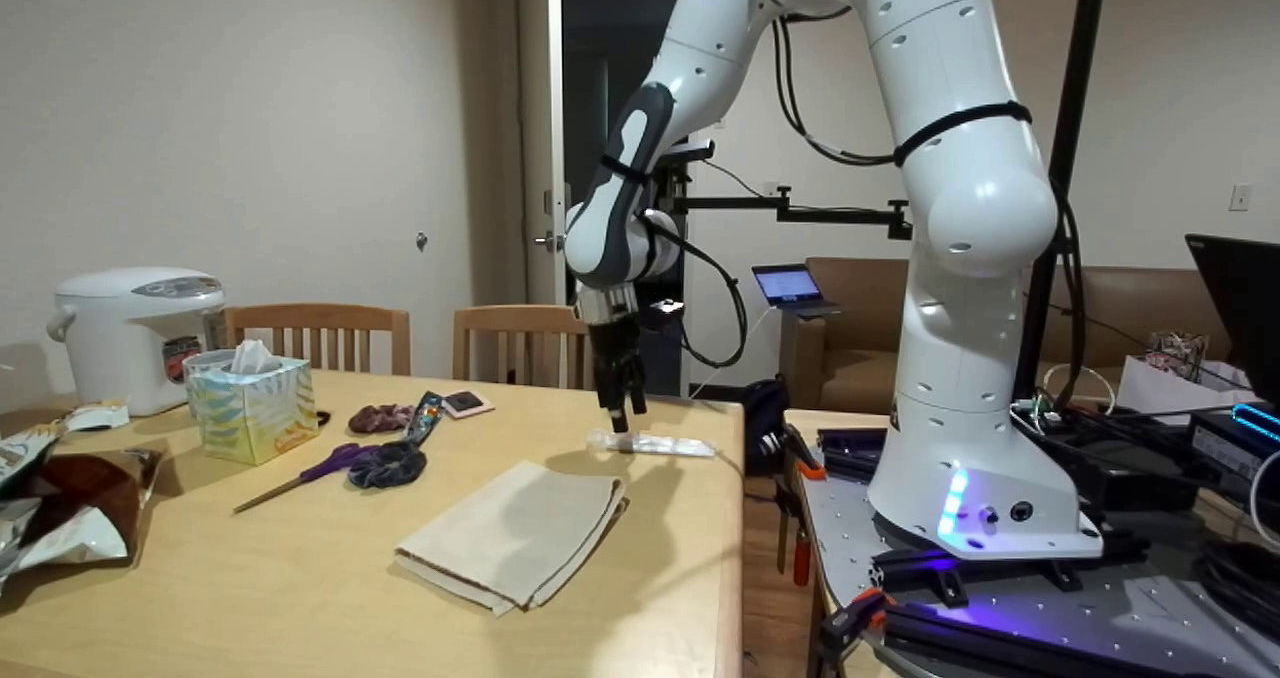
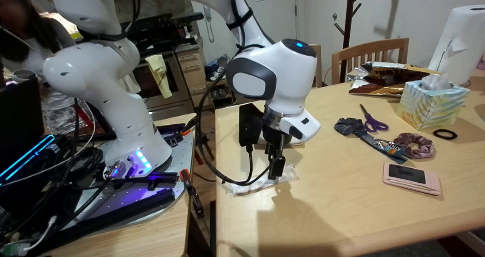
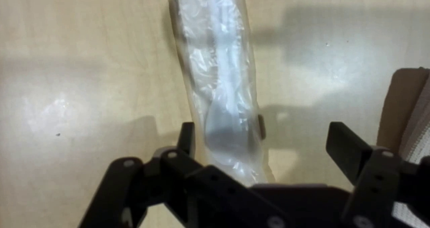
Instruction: Move the plastic spoon forward then wipe the table with the cloth.
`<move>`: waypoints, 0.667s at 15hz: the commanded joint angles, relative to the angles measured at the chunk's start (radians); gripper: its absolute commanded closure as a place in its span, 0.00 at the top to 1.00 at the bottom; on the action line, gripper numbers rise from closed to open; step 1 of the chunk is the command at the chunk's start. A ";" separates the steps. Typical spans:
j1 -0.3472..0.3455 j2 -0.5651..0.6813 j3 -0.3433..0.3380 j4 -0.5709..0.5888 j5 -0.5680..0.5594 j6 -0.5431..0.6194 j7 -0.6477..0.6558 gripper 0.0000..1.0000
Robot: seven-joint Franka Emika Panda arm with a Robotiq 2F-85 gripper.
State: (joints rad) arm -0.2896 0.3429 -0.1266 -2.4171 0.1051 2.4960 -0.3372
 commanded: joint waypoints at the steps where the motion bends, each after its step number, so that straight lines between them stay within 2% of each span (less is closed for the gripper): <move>1: 0.013 0.053 0.002 0.003 -0.003 0.057 0.043 1.00; 5: 0.011 0.086 0.011 0.006 -0.002 0.094 0.044 1.00; 6: 0.009 0.089 0.012 0.005 -0.004 0.101 0.043 0.80; 10: 0.003 0.119 0.013 0.006 -0.007 0.141 0.041 0.53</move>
State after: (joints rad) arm -0.2789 0.4339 -0.1204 -2.4143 0.1051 2.5923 -0.3135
